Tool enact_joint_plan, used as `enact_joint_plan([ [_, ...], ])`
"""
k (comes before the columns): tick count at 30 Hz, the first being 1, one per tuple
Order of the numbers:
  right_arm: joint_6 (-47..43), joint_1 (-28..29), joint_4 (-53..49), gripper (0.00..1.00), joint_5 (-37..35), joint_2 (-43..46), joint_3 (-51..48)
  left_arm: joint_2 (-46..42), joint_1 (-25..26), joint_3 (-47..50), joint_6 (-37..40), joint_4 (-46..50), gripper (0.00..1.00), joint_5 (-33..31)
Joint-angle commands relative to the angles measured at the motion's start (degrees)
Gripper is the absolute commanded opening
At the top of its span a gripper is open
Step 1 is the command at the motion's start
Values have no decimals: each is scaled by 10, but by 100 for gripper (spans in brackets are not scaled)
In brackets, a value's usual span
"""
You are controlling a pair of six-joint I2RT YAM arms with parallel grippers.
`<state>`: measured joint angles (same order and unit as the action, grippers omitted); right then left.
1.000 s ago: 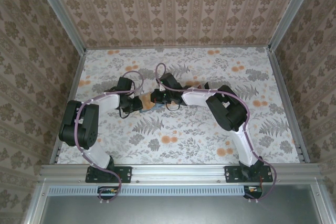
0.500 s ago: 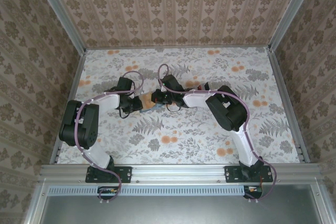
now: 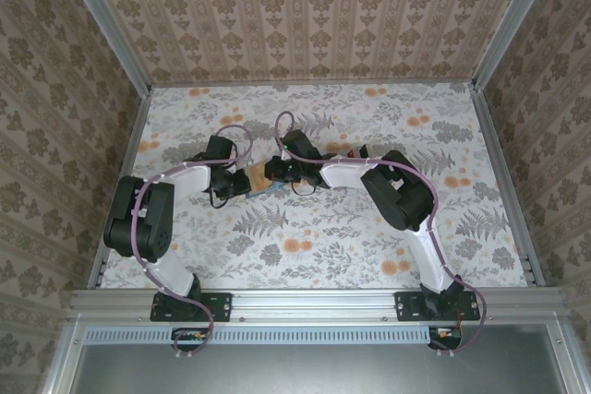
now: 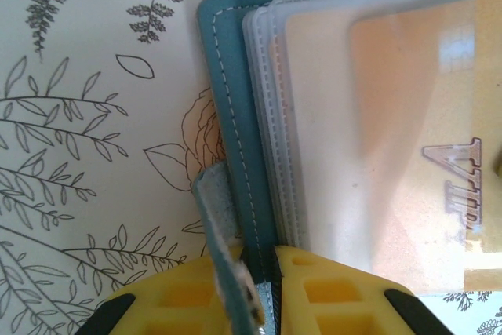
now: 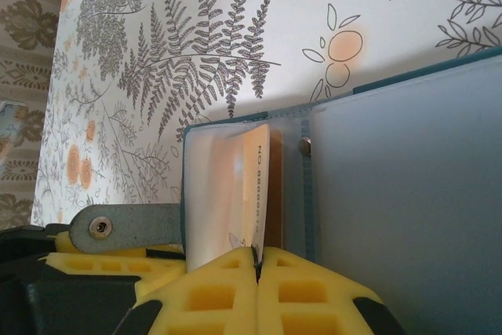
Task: Put the credit cards into the card holder
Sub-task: Insert the credit card into the card slot.
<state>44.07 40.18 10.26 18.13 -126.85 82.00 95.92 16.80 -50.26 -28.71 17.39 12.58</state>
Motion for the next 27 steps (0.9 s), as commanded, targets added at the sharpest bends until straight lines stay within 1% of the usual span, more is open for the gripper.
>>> enact_joint_plan([
  [1, -20, 25, -63, 0, -18, -40, 7, 25, 10, -1, -2, 10, 18, 10],
  [5, -22, 28, -71, 0, -12, -47, 16, 21, 10, 1, -2, 12, 18, 6],
  [8, -25, 30, -76, 4, -12, -45, 16, 20, 10, 2, -2, 11, 18, 6],
  [11, -37, 30, -90, 14, -25, -33, 13, 21, 10, 5, -3, 10, 18, 5],
  [14, -57, 28, -115, 31, -44, -12, 17, 21, 10, 5, -1, 10, 18, 5],
  [15, -63, 29, -126, 35, -50, -3, 19, 21, 10, 4, -1, 11, 18, 4],
  [20, -101, 26, -192, 46, -73, 28, 46, 20, 9, 1, 0, 16, 18, 4],
  [24, -122, 16, -229, 49, -80, 53, 57, 7, 9, -3, 3, 23, 18, 2],
  [27, -124, 4, -231, 51, -77, 73, 48, -2, 10, -17, 14, 46, 18, -18],
])
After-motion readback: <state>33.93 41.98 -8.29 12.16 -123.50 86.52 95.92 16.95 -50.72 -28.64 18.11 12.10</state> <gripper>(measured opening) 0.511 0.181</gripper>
